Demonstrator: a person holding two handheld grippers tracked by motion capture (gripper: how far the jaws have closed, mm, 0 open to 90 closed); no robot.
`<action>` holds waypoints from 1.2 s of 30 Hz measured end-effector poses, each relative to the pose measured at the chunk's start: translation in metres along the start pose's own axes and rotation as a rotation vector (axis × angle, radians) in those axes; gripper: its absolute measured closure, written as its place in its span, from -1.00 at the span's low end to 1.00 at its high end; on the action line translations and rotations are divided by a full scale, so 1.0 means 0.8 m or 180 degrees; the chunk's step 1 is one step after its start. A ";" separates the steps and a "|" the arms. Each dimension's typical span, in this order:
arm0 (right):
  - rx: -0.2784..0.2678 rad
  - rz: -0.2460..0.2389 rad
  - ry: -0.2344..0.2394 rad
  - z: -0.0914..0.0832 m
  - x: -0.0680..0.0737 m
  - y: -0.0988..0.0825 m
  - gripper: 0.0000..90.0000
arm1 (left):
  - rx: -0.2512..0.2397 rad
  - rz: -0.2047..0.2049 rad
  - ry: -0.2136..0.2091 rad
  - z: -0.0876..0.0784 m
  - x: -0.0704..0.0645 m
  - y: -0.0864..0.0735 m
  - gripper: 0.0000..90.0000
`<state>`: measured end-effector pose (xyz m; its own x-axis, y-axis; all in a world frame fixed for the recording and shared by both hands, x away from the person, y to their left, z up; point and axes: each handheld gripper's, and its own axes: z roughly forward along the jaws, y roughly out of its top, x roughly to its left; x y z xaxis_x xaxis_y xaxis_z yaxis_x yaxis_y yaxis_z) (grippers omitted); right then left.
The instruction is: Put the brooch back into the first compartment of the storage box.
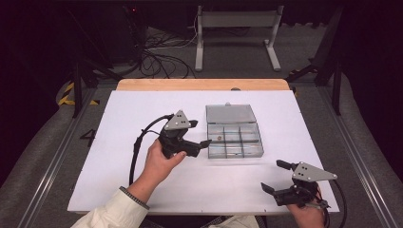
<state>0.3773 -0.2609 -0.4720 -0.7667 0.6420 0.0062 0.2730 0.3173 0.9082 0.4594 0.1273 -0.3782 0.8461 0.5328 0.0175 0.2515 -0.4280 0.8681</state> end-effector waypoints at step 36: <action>0.0021 -0.0005 -0.0007 0.002 0.002 0.000 -0.92 | -0.0394 -0.0198 0.0501 -0.103 -0.007 -0.119 -0.72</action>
<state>0.3772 -0.2589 -0.4723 -0.7660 0.6429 0.0038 0.2756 0.3231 0.9054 0.3923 0.2251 -0.4200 0.7444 0.6670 0.0308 0.2332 -0.3029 0.9240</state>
